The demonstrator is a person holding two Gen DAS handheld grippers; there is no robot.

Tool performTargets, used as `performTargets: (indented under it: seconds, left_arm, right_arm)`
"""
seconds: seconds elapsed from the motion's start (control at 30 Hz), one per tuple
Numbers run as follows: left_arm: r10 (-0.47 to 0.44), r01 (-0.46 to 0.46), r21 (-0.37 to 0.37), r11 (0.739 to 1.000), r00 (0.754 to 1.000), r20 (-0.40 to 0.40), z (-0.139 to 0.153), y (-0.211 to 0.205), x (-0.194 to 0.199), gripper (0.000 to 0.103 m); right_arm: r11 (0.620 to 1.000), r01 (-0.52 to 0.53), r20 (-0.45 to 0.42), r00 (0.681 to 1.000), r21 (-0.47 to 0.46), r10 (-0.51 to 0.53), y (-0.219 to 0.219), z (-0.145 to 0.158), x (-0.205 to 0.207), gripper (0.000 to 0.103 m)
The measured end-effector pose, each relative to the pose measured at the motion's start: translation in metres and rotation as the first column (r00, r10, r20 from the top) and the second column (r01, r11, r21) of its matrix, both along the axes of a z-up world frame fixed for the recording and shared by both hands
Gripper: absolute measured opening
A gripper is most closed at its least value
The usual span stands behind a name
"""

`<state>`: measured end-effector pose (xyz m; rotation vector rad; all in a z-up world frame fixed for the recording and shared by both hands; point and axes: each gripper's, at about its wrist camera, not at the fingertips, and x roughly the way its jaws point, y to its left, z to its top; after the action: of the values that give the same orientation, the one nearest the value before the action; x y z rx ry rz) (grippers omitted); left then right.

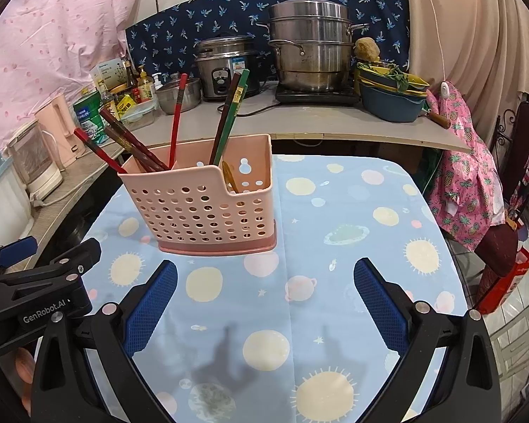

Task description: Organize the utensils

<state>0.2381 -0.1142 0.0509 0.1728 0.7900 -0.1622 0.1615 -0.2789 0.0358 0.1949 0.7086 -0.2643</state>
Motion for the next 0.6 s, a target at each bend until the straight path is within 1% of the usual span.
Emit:
performTargets:
  seconds: [0.37, 0.5, 0.6]
  left_arm:
    - [0.006, -0.006, 0.007, 1.000, 1.000, -0.014, -0.0049, 0.0026, 0.0041, 0.095]
    - [0.008, -0.008, -0.011, 1.000, 1.000, -0.030, -0.0048, 0.0050, 0.0078, 0.095]
    - [0.013, -0.013, -0.016, 1.000, 1.000, -0.026, -0.0054, 0.0059, 0.0088, 0.095]
  right_arm:
    - [1.000, 0.001, -0.006, 1.000, -0.003, -0.001, 0.0001, -0.0015, 0.0018, 0.097]
    - [1.000, 0.001, -0.011, 1.000, -0.011, -0.001, 0.0001, -0.0022, 0.0027, 0.097]
    - [1.000, 0.002, -0.013, 1.000, -0.012, -0.002, -0.0014, -0.0029, 0.0040, 0.097]
